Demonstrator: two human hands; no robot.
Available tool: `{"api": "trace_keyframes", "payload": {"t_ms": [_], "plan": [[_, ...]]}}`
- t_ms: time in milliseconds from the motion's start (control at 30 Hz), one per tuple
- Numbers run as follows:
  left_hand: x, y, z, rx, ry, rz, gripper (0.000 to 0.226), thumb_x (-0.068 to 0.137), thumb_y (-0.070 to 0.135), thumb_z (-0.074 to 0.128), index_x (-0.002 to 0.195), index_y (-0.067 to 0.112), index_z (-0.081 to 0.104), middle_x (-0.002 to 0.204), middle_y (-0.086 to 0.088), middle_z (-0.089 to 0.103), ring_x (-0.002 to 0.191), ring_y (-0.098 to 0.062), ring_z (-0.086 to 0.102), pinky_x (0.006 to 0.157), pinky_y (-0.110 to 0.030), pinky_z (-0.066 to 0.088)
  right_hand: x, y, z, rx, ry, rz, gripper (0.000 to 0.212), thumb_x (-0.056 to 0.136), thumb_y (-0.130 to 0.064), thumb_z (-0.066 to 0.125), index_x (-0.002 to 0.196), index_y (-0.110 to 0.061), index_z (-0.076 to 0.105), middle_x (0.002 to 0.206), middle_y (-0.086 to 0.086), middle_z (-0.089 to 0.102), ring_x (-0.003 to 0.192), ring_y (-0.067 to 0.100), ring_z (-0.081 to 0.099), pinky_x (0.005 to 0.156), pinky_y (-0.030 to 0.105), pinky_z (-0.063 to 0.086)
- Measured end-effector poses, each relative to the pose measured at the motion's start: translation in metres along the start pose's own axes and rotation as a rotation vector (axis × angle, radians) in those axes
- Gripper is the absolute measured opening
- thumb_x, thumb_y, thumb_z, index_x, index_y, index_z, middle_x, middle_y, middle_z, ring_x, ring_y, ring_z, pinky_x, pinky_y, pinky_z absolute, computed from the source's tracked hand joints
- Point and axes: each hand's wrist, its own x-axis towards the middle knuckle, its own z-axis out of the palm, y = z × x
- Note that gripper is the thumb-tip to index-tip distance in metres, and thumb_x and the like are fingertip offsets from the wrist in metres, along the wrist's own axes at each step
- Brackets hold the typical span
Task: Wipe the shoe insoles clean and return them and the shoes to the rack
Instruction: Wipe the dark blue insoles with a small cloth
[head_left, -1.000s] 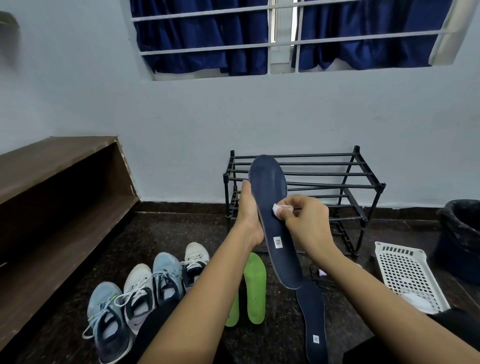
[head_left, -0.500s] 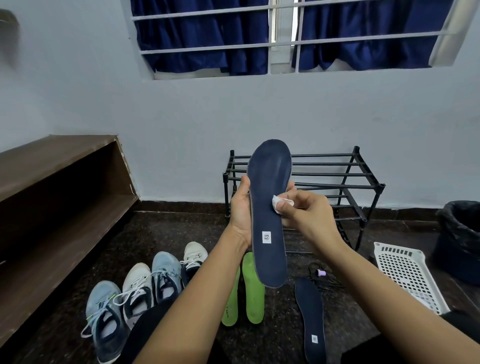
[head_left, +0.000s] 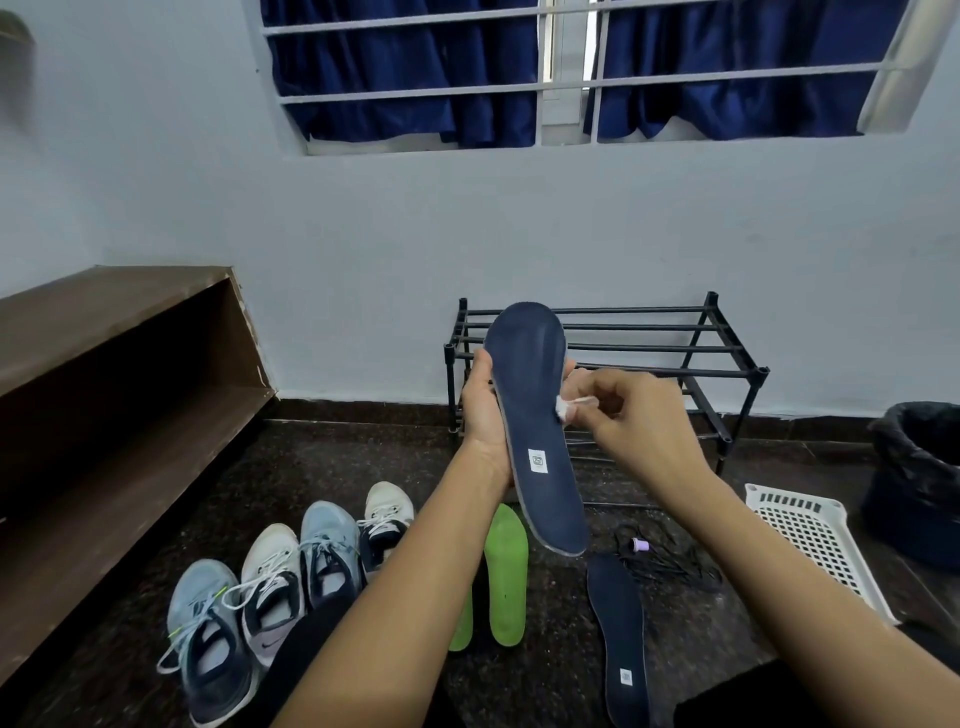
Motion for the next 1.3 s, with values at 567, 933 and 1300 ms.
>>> {"api": "trace_keyframes", "payload": {"t_ms": [567,933,1300], "plan": [[-0.017,-0.021,0.011,0.237,-0.013,-0.074,0.063,0.099,0.057,0.032,0.099,0.005,0.066,0.075,-0.010,0.071,0.061,-0.020,0.068,0.053,-0.025,0.054,0.007,0.014,0.022,-0.269,0.112,-0.096,0.013,0.084,-0.020,0.066,0.094,-0.017,0.073,0.090,0.003,0.071,0.094,0.025,0.057,0.075,0.033,0.044],[-0.022,-0.016,0.008,0.253,-0.003,-0.085,0.076,0.097,0.061,0.031,0.074,0.007,0.078,0.078,-0.011,0.073,0.066,-0.021,0.070,0.059,-0.027,0.057,-0.007,0.003,0.029,-0.232,0.069,-0.161,0.008,0.081,-0.022,0.070,0.088,-0.020,0.074,0.082,0.003,0.070,0.082,0.026,0.059,0.072,0.034,0.045],[-0.021,-0.028,0.015,0.279,-0.043,-0.105,0.064,0.100,0.056,0.028,0.096,0.005,0.067,0.079,-0.010,0.074,0.070,-0.019,0.072,0.059,-0.027,0.057,0.011,0.016,0.019,-0.281,0.172,-0.073,0.013,0.086,-0.022,0.064,0.093,-0.017,0.073,0.085,0.007,0.070,0.084,0.029,0.053,0.075,0.038,0.041]]}}
